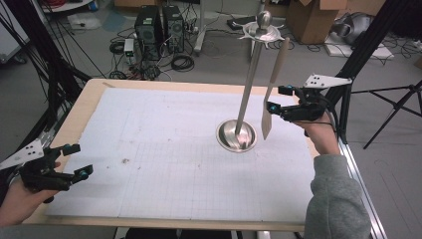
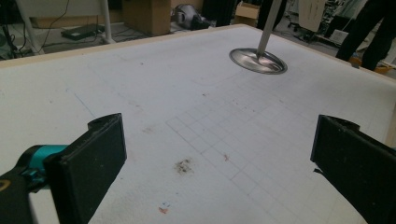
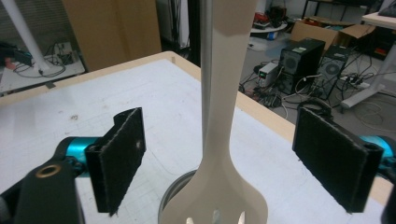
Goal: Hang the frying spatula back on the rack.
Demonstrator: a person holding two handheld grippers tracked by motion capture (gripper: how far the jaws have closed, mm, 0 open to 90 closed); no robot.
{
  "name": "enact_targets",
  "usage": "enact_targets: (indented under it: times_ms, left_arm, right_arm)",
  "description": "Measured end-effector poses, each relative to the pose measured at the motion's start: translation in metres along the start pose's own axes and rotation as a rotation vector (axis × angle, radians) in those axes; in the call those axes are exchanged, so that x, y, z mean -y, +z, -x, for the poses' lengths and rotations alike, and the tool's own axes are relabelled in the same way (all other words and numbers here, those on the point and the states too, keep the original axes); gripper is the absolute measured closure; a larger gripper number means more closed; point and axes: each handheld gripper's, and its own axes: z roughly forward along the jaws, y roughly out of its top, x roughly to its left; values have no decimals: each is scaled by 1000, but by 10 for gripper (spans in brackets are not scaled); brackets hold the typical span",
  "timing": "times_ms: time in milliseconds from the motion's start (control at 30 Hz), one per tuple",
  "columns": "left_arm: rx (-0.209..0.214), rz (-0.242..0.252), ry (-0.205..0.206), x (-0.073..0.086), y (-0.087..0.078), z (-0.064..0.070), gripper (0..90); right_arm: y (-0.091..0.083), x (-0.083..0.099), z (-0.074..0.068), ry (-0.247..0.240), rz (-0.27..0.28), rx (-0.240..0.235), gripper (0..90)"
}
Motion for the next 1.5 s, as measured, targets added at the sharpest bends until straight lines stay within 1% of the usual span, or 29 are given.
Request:
enact_targets:
  times_ms: [233, 333, 467, 600, 667, 800, 1033, 1133, 1300, 1500]
  left_arm:
    - [0, 15, 7, -3, 7, -1, 39]
    - [3, 17, 10, -4, 11, -2, 39]
    - [3, 20, 10, -5, 16, -5, 39]
    - [12, 27, 2, -5, 21, -7, 39]
    - [28, 46, -10, -7, 24, -7, 39]
    - [30, 44, -3, -8, 27, -6, 39]
    - [9, 52, -3, -9, 27, -8, 38]
    - [4, 62, -5, -9, 28, -9, 39]
    - [4, 61, -2, -10, 31, -10, 39]
    - [6, 63, 2, -11, 39, -13, 38]
  right_arm:
    - [-5, 11, -5, 3, 15, 12, 152]
    - [-6, 15, -8, -1, 0, 15, 150]
    - [-7, 20, -12, -9, -5, 14, 144]
    - [-8, 24, -16, -8, 1, 11, 139]
    - [-8, 26, -17, -5, 5, 6, 139]
    - [-7, 32, -18, 2, 6, 4, 132]
    - [-10, 43, -19, 11, 12, 2, 124]
    - [-13, 48, -18, 22, -1, 10, 123]
    - [-20, 55, -20, 32, 2, 15, 123]
    - [-24, 61, -21, 29, -9, 20, 123]
